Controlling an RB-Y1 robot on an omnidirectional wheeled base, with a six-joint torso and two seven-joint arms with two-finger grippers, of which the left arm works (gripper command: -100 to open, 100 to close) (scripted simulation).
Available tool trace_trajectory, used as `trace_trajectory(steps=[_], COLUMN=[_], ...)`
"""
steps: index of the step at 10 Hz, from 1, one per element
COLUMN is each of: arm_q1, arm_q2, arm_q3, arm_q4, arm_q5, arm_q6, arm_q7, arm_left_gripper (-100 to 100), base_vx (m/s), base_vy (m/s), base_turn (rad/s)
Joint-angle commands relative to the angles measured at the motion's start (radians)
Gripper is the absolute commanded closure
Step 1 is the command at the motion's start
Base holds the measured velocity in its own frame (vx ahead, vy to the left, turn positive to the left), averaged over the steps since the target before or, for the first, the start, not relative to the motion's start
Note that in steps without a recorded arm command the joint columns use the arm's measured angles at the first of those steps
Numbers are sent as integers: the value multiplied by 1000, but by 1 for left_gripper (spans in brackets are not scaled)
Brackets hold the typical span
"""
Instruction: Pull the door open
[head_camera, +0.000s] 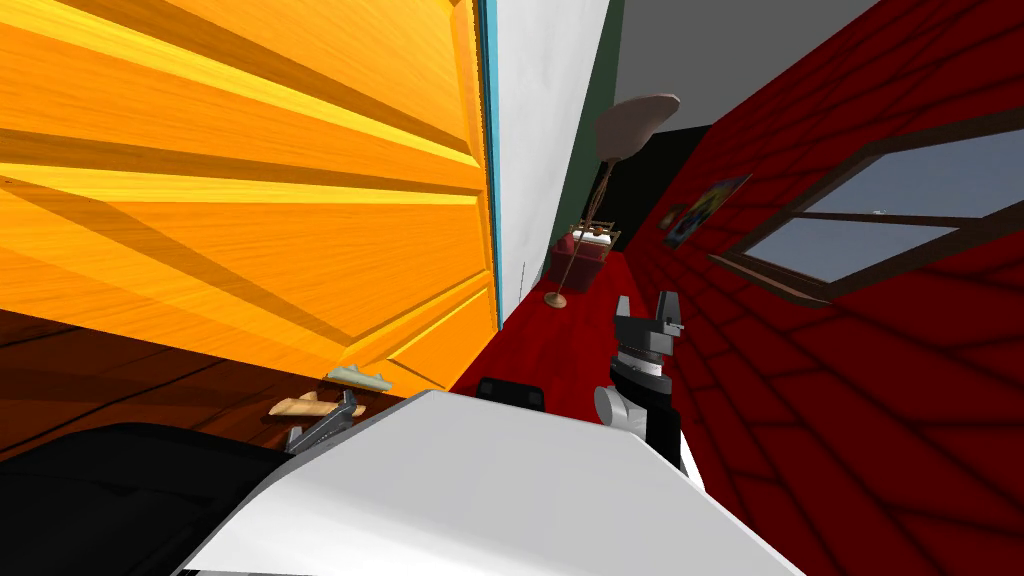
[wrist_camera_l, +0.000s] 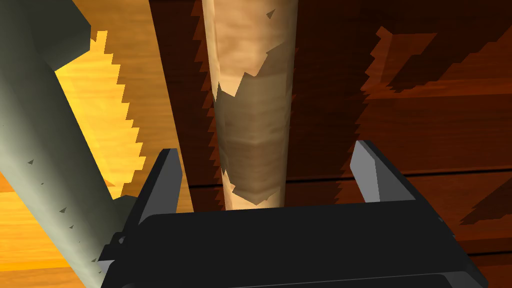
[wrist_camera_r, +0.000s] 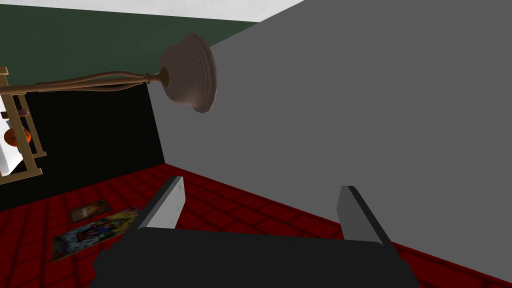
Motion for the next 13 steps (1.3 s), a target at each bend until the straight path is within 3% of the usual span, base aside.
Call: trace_trajectory(steps=[1,7,13], arm_q1=[1,-5,-7], arm_q2=[0,-3,1], arm_q3=[0,-8,-12], arm_q4=[0,2,4], arm_q5=[0,-2,3], arm_q6=[0,1,0], arm_q7=[0,7,31], arm_left_gripper=[100,100,100], base_vx=[-9,-26,-157], base_vy=[-4,-19,-117], base_turn=[7,-5,35])
